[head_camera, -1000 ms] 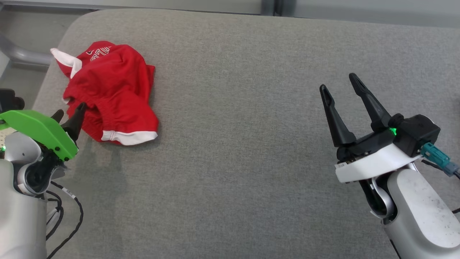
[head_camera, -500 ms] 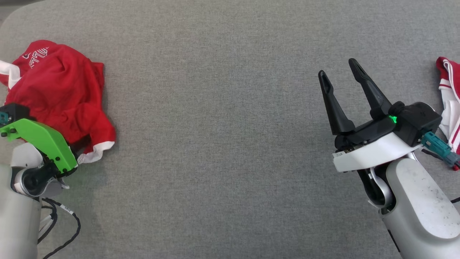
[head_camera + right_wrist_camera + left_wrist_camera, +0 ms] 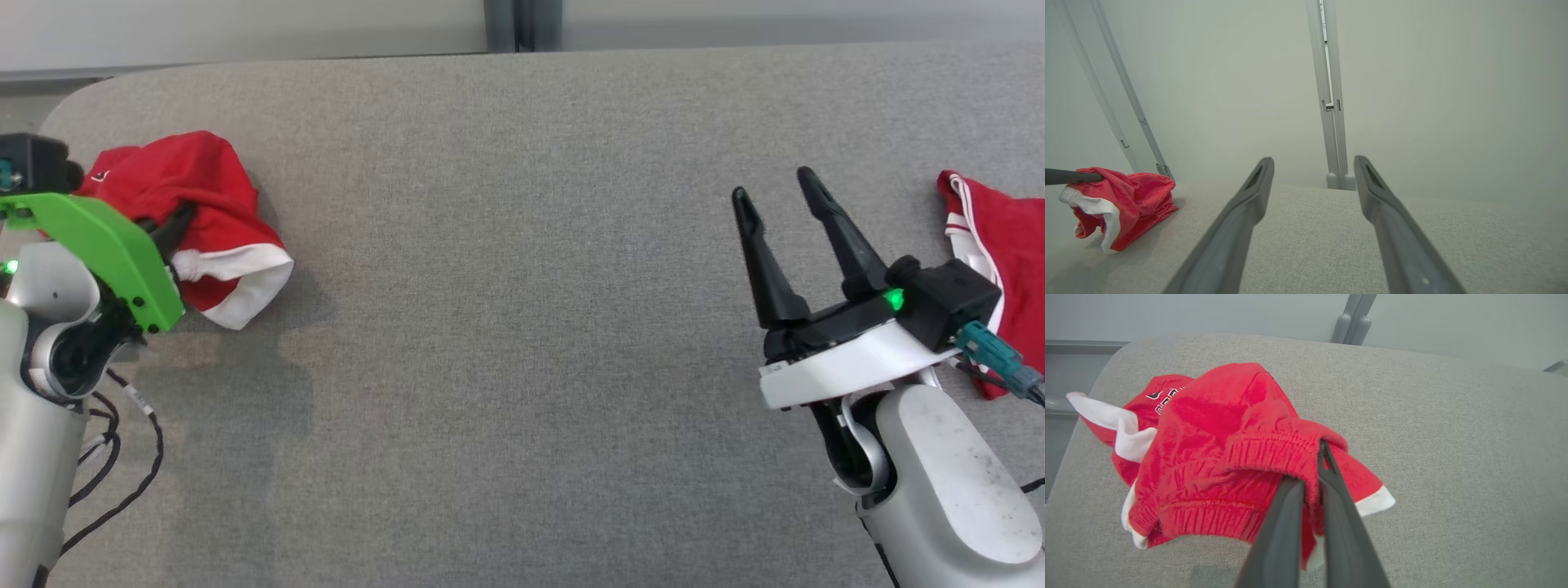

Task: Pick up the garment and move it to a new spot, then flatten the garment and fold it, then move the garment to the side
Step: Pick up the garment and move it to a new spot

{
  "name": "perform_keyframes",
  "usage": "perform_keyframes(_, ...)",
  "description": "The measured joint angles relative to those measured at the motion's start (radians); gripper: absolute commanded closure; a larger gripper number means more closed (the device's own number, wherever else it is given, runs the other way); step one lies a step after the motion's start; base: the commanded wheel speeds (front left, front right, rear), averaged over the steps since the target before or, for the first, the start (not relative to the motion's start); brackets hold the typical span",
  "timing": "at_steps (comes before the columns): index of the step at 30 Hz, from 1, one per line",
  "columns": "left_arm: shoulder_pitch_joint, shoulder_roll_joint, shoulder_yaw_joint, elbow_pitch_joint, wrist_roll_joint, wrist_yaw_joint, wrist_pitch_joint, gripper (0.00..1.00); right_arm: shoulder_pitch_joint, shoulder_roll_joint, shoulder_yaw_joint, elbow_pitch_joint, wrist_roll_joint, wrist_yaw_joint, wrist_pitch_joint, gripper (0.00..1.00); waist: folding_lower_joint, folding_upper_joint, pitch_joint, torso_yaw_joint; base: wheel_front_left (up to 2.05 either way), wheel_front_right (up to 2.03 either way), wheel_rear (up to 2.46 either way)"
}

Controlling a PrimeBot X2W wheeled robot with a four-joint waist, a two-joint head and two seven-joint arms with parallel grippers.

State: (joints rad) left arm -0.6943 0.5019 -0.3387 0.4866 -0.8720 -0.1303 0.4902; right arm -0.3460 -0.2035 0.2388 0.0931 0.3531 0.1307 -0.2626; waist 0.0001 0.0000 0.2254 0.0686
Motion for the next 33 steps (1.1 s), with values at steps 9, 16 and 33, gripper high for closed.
perform_keyframes(9, -0.006, -0.044, -0.094, -0.334, -0.11, 0.0, 0.046, 1.0, 0.05, -0.009, -0.124, -0.021, -0.033, 0.0, 0.0, 0.0, -0.0001, 0.0, -0.075, -0.06, 0.0, 0.0, 0.0)
perform_keyframes(16, -0.007, -0.125, -0.092, -0.516, -0.137, 0.018, 0.002, 1.0, 0.053, -0.016, -0.2, -0.046, -0.041, 0.0, 0.0, 0.0, 0.0, 0.0, -0.095, -0.146, 0.0, 0.0, 0.0)
perform_keyframes(33, 0.386, -0.132, 0.026, -0.287, -0.184, 0.053, -0.276, 1.0, 0.088, -0.015, -0.245, -0.054, -0.039, 0.0, 0.0, 0.0, 0.0, 0.0, -0.065, -0.252, 0.0, 0.0, 0.0)
